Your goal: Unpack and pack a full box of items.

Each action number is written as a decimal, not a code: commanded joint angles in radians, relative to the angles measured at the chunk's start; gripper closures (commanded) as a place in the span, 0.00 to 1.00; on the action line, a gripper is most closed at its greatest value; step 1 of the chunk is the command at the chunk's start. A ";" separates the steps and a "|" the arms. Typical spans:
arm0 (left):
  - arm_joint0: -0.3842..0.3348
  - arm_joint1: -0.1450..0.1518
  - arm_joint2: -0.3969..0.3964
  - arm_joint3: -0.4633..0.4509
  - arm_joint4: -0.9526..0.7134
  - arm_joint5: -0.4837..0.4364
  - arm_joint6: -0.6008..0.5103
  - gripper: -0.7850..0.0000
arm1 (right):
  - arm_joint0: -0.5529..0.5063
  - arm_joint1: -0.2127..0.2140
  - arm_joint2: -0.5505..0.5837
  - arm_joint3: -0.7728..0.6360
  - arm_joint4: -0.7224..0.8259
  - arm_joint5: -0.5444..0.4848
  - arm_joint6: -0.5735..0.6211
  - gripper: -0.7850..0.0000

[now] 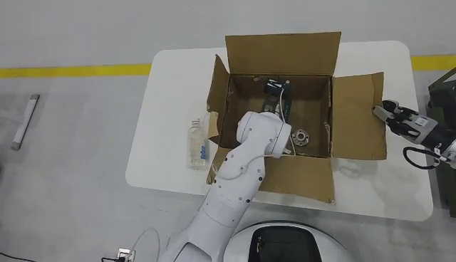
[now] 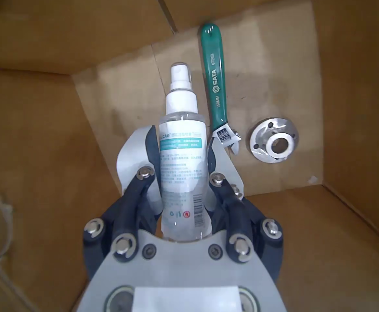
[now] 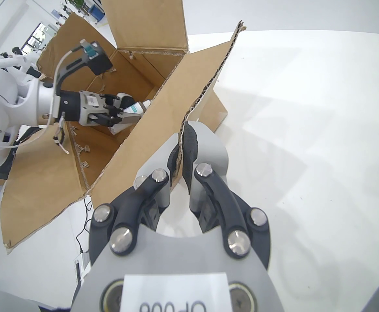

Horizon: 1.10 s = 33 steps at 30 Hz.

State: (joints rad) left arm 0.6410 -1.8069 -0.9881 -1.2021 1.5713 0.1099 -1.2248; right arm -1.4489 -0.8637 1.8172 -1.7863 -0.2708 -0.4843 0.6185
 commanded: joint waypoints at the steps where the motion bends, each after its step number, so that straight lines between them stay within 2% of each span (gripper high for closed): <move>1: -0.014 -0.005 0.003 0.040 -0.015 -0.002 0.010 1.00 | 0.000 0.000 0.001 0.000 0.001 0.000 0.001 1.00; 5: -0.043 -0.012 0.001 0.127 -0.029 0.005 0.019 1.00 | 0.003 0.001 0.000 -0.002 0.002 0.000 0.002 1.00; 7: -0.059 -0.016 0.004 0.157 -0.027 0.012 0.020 0.87 | 0.005 0.001 0.000 -0.003 0.003 0.001 0.002 1.00; 8: -0.062 -0.018 0.004 0.165 -0.041 0.011 0.022 0.74 | 0.006 0.001 -0.001 -0.003 0.002 0.001 0.002 1.00; 9: -0.068 -0.020 0.003 0.173 -0.045 0.010 0.023 0.67 | 0.006 0.001 -0.001 -0.004 0.002 0.001 0.002 1.00; 10: -0.073 -0.021 0.004 0.182 -0.046 0.010 0.023 0.55 | 0.007 0.001 0.000 -0.004 0.002 0.002 0.002 1.00; 12: -0.080 -0.023 0.005 0.196 -0.047 0.009 0.019 0.21 | 0.007 0.001 0.000 -0.004 0.003 0.001 0.001 1.00; 17: -0.089 -0.028 0.006 0.214 -0.045 0.020 0.022 0.22 | 0.007 0.001 -0.001 -0.002 0.004 0.000 0.001 1.00; 19: -0.091 -0.030 0.007 0.217 -0.045 0.027 0.020 0.27 | 0.006 0.001 -0.001 -0.002 0.004 -0.001 0.001 1.00; 20: -0.091 -0.031 0.006 0.221 -0.045 0.030 0.019 0.37 | 0.005 0.001 -0.001 -0.002 0.003 -0.001 0.001 1.00; 21: -0.091 -0.031 0.005 0.224 -0.045 0.031 0.018 0.42 | 0.004 0.001 0.000 -0.002 0.002 -0.001 0.001 1.00; 24: -0.091 -0.033 0.001 0.229 -0.050 0.035 0.013 0.50 | 0.002 0.001 0.000 -0.003 0.002 -0.001 0.000 1.00; 33: -0.092 -0.037 -0.005 0.241 -0.052 0.040 0.005 0.55 | -0.005 0.001 0.002 -0.009 -0.003 -0.001 -0.005 1.00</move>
State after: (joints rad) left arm 0.5496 -1.8439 -0.9925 -0.9628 1.5197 0.1508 -1.2191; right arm -1.4531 -0.8625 1.8187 -1.7945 -0.2730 -0.4852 0.6149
